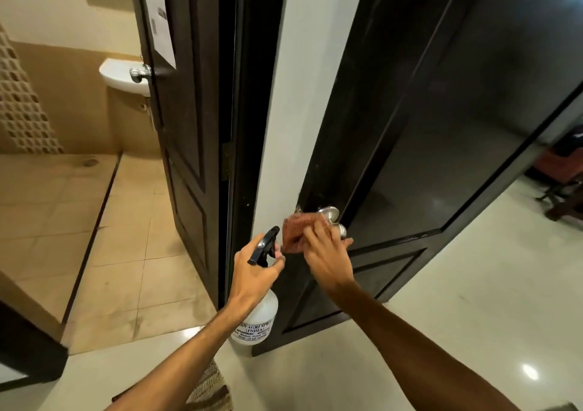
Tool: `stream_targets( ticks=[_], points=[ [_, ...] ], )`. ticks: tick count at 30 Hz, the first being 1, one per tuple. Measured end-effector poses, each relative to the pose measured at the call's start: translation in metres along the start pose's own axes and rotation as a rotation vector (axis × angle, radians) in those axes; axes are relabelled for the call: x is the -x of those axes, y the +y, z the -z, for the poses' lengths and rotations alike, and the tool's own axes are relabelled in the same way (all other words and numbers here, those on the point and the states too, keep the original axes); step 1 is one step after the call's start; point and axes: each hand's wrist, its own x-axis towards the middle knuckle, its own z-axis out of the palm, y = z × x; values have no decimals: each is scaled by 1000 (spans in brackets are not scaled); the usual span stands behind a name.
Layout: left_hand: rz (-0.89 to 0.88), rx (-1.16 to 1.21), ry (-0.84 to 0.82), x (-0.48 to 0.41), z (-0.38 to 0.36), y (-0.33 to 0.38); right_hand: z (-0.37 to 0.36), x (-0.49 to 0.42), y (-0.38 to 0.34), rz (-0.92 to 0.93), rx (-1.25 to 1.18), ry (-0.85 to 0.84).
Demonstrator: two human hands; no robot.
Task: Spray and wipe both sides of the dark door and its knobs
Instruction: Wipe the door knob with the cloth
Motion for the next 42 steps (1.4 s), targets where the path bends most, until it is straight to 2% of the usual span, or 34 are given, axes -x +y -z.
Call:
stream_targets(
  ticks=[2,3,5,9,11,14,16,19,20,21,23,24,25,27,29,33,34,38,39,42],
  points=[
    [19,6,3,-3,2,-4,-11,12,-4,112,79,-79],
    [26,14,4,-6,3,-4,-9,13,0,103,99,-63],
    [12,18,6,-10,4,0,0,3,11,-36,31,76],
    [15,-10,20,-15,5,-3,13,-15,17,-247,-314,413],
    [8,-15,15,-15,1,-3,14,-10,14,-307,-498,474],
    [3,-12,-2,-18,-4,0,14,-14,18,-413,-739,466],
    [-12,-12,1,-20,-5,1,15,-21,27,-608,-1025,443],
    [-8,-20,14,-17,-8,2,10,-20,41,-984,-1705,498],
    [-10,-24,27,-15,-11,3,1,-20,47,-1082,-1971,443],
    [-3,-25,30,-14,-13,3,-6,-19,50,-1126,-2233,310],
    [-1,-32,53,-10,-21,7,-20,-15,58,-1085,-2571,21],
    [5,-26,61,-9,-22,8,-25,-15,59,-1053,-2633,-40],
    [1,-23,66,-10,-26,11,-27,-15,65,-1033,-2671,-18],
    [-14,-19,74,-10,-32,16,-24,-17,76,-931,-2776,142],
    [-20,-19,82,-8,-39,20,-14,-17,76,-763,-2879,163],
    [29,2,100,4,-46,16,-20,-2,52,-1023,-2630,-173],
    [42,6,103,7,-48,14,-21,0,52,-1027,-2636,-186],
    [46,-22,111,11,-62,22,-17,-11,82,-965,-2660,117],
    [56,-24,118,14,-63,23,-16,-12,79,-958,-2643,130],
    [52,-35,130,23,-67,27,-25,-5,60,-1011,-2657,-61]
  ],
)
